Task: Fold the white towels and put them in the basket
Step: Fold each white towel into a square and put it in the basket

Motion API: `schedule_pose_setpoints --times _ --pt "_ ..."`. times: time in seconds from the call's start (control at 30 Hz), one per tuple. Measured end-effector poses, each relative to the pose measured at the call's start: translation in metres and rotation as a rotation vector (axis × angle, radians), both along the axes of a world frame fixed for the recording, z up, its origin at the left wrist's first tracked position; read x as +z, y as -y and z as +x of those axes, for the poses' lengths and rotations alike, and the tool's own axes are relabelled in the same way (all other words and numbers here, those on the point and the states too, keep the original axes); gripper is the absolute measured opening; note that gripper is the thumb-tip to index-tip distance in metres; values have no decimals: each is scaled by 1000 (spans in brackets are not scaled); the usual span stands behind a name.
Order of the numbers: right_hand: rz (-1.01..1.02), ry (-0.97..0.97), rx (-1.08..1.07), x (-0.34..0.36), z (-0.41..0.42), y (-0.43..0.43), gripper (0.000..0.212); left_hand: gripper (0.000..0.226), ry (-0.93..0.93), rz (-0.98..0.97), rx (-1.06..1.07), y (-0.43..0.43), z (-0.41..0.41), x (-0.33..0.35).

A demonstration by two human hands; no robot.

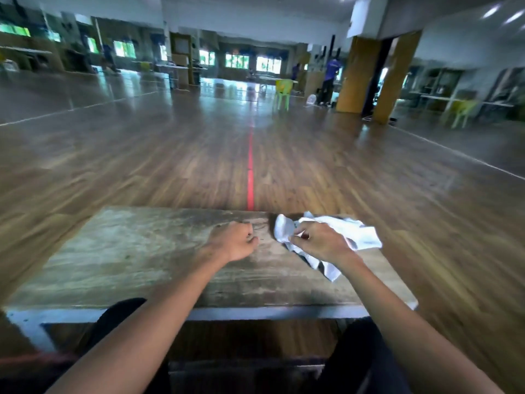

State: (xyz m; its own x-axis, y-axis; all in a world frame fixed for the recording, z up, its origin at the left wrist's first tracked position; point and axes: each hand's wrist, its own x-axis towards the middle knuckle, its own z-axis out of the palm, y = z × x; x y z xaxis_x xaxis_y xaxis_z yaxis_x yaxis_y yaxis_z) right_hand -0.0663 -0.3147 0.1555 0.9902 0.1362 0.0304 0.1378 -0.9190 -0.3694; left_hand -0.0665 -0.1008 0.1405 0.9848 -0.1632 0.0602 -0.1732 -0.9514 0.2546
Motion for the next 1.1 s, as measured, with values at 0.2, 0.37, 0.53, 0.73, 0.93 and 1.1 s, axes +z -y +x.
schedule_pose_setpoints --times 0.2,0.37,0.53,0.73,0.93,1.1 --pt "-13 -25 -145 -29 0 77 25 34 18 -71 -167 71 27 -26" --pt "6 1 -212 -65 23 112 25 28 74 -103 -256 107 65 -56" --pt "31 31 -284 -99 53 117 16 29 149 -121 -305 135 93 -84" --pt "-63 193 -307 -127 81 106 19 20 289 -84 -203 166 119 -109" --pt "-140 284 -193 -132 98 98 30 20 352 -117 -209 167 122 -122" --pt "-173 300 -121 -125 98 86 19 15 444 -86 -262 144 109 -118"
